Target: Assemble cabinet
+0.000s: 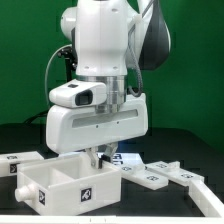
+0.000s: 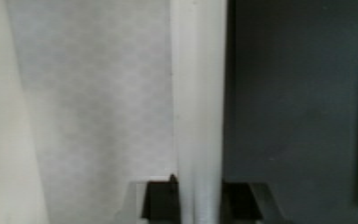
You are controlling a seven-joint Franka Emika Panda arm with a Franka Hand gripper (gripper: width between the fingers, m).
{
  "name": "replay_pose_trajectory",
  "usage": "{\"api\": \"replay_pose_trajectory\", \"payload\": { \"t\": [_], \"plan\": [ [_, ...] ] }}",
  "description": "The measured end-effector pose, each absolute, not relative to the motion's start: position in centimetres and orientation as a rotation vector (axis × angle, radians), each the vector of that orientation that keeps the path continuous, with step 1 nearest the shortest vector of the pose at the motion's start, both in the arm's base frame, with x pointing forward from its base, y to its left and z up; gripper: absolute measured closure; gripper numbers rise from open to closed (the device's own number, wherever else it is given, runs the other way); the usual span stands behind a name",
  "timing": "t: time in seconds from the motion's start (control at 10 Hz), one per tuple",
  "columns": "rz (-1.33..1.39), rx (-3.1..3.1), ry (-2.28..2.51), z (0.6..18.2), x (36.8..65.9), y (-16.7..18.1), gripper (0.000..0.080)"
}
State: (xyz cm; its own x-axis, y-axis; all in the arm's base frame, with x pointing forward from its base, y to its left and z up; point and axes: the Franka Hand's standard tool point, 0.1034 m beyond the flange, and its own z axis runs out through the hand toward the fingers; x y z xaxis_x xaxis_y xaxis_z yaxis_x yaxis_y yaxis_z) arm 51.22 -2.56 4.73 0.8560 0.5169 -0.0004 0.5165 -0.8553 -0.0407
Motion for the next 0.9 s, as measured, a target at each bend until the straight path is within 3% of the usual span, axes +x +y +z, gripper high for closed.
{"api": "replay_pose_trajectory", "payload": {
  "t": [0.3,0.6,0.9],
  "plan": [
    [0.032,-3.043,-0.198,5.1,51.7,-2.9,0.0712],
    [0.046,-3.035,0.106,5.1,52.2,-2.8,0.0711],
    [0.037,-2.944,0.605,5.7,56.2,-2.2,0.0711]
  ]
}}
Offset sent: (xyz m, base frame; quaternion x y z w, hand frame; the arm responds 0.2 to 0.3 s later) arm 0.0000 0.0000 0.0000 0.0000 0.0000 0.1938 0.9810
